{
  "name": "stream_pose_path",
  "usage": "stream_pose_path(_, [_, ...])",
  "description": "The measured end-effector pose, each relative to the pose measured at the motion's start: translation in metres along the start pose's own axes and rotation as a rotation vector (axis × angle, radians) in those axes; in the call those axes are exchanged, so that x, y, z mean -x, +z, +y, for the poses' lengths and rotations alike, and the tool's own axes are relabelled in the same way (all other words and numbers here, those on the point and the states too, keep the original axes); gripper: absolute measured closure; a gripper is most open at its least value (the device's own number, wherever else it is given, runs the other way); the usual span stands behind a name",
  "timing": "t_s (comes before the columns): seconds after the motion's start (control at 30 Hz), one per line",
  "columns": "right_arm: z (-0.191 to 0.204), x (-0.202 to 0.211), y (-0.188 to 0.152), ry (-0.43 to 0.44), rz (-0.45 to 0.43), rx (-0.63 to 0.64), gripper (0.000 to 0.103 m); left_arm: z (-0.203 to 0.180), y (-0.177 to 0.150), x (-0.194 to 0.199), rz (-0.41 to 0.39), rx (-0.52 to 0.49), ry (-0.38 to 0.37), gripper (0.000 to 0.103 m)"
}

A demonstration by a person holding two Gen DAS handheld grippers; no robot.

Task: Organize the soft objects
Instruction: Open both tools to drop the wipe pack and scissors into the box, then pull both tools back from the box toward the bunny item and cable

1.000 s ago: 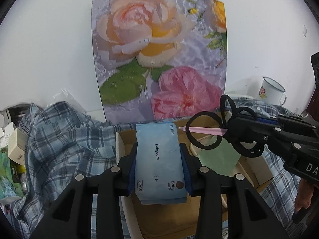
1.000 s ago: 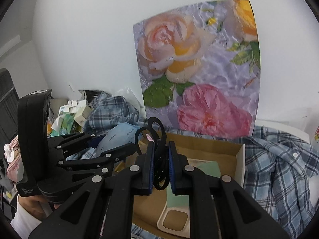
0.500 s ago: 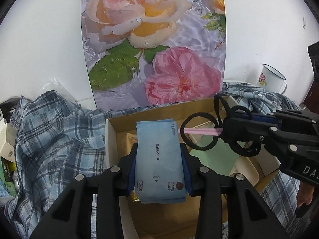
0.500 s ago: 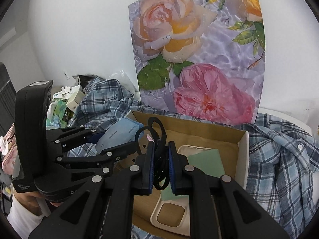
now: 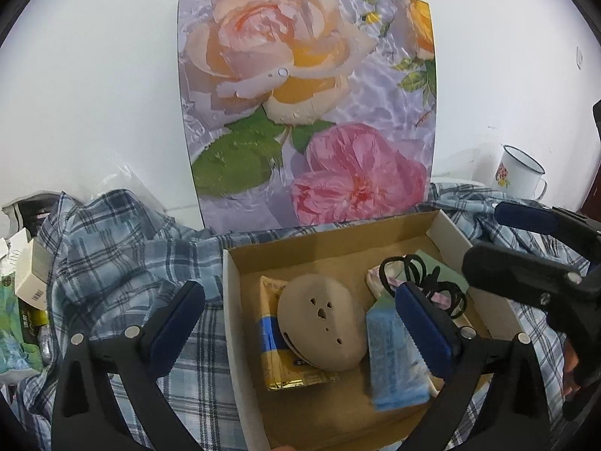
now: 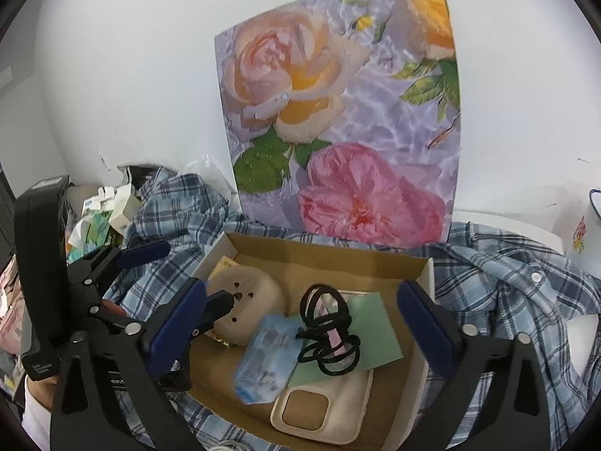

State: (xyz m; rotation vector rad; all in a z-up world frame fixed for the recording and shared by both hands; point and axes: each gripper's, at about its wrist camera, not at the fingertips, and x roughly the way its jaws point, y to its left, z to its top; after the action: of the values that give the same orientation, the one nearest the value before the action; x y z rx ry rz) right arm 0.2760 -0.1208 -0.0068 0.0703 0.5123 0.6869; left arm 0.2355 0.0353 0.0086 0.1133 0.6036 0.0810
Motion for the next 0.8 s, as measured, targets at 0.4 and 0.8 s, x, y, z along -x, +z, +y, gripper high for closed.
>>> stream_pose_path(0.4, [0.006,0.031,0.013,0.017,-0.082,0.011,0.001,0.01,0.016,0.038,-0.102,0.031,0.028,0.0])
stream_pose_path(0.8, [0.032,0.077,0.025,0.003,-0.181,0.117,0.001,0.022,0.032,0.094,-0.215,0.032,0.045,0.0])
